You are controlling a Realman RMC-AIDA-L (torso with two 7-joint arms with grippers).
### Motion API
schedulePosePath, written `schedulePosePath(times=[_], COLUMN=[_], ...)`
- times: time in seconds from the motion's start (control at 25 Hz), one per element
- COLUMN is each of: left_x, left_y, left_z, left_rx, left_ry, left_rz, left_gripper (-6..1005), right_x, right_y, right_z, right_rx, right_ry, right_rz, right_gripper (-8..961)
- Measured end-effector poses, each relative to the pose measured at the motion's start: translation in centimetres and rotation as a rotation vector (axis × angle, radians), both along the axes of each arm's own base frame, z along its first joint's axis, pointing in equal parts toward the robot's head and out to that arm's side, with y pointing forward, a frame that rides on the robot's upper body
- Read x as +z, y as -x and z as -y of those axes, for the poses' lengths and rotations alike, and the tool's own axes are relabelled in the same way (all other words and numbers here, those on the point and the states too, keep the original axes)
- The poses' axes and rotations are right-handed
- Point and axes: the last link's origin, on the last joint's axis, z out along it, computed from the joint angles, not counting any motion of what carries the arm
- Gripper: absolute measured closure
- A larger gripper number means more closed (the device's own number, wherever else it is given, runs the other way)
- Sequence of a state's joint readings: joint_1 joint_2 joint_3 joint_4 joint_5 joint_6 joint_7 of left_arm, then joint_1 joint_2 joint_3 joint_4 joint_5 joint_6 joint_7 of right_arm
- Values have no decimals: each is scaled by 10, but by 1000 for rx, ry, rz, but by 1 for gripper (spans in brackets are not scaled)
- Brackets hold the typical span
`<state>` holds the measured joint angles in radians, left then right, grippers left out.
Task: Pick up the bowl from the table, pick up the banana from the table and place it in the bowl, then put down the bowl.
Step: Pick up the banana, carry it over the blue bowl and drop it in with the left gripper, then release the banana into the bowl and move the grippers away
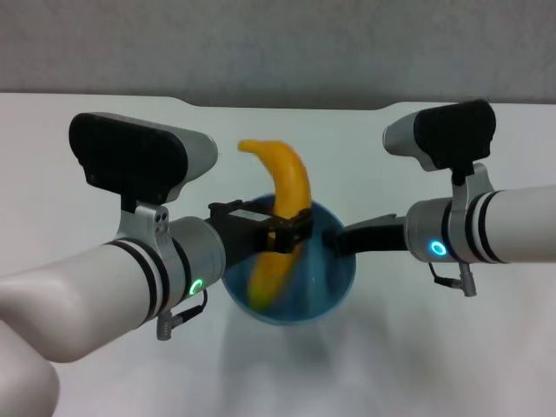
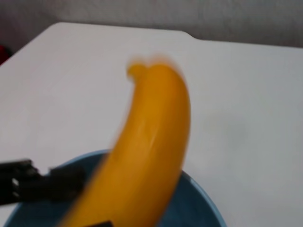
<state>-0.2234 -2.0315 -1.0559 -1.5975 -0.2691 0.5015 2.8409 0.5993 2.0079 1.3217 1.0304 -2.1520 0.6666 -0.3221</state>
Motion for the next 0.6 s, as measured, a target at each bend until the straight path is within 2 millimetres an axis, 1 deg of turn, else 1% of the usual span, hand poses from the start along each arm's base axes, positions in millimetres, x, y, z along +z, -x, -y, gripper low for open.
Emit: schedulePosePath(times=[0.04, 0.28, 0.4, 0.44, 0.48, 0.6], left_x=[0, 0, 4, 9, 9, 22], left_y=[0, 1, 2, 7, 7, 24], left_z=[0, 0, -1, -3, -3, -8], left_rx=[-1, 2, 9, 24, 24, 73], left_ry=[1, -1, -14, -31, -31, -72], left_rz=[-1, 0, 6, -2, -2, -27], left_gripper=[450, 246, 200, 185, 170, 124], right_x=[0, 0, 2, 2, 2, 5], right_y=[-2, -4, -8, -12, -12, -21], right_z=[0, -1, -1, -1, -1, -3], right_rx=[-5, -14, -30, -49, -49, -96], right_ry=[3, 4, 6, 15, 15, 31], right_rz=[4, 6, 7, 12, 12, 21], right_gripper=[919, 920, 919, 919, 918, 917])
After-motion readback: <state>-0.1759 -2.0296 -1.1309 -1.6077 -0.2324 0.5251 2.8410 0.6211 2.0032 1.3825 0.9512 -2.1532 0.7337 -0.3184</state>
